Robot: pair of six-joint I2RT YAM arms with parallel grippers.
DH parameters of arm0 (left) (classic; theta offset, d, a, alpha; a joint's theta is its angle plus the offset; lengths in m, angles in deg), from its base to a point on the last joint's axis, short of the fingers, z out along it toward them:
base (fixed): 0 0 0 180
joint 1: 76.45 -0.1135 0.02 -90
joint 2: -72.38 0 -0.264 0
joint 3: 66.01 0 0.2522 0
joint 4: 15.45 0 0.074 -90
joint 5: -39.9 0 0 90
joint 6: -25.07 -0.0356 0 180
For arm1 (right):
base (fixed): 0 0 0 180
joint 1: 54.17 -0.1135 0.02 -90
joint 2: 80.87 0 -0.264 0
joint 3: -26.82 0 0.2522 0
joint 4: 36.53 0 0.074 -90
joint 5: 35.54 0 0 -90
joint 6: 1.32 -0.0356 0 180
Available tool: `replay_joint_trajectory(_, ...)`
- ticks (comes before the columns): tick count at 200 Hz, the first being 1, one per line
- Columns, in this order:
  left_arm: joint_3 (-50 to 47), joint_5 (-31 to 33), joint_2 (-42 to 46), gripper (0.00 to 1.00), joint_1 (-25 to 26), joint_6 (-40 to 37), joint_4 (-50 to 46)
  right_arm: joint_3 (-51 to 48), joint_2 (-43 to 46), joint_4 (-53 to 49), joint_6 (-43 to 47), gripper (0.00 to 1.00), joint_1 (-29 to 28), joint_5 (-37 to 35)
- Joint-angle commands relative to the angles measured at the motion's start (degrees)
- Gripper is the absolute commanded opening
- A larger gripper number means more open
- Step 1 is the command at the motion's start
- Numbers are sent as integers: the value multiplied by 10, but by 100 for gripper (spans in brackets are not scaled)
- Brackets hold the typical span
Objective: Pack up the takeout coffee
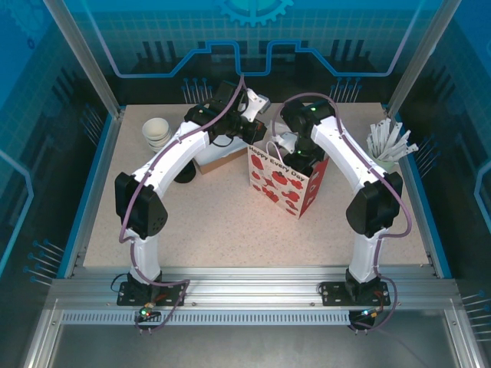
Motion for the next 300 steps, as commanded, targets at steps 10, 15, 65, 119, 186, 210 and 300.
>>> replay_joint_trajectory(10,-8,-7,13,0,1,-5,-8,-7,13,-1,10,41,-2,-8)
replay_joint_trajectory(15,-8,-7,14,0,1,-4,-8,-8,13,-1,10,41,-3,-8)
replay_joint_trajectory(65,-8,-7,14,0,1,-3,-9,-10,16,1,10,41,-2,-6)
replay_joint_trajectory(119,-9,-9,11,0,1,-4,-9,-8,13,6,10,41,-2,-1)
replay_joint_trajectory(186,-9,-8,12,0,0,-4,-11,-3,8,11,11,41,-1,8)
replay_joint_trajectory(210,-9,-9,11,0,1,-4,-11,-8,9,17,12,41,-1,13)
replay_joint_trajectory(300,-10,-9,10,0,0,-5,-11,-22,6,21,15,41,4,8)
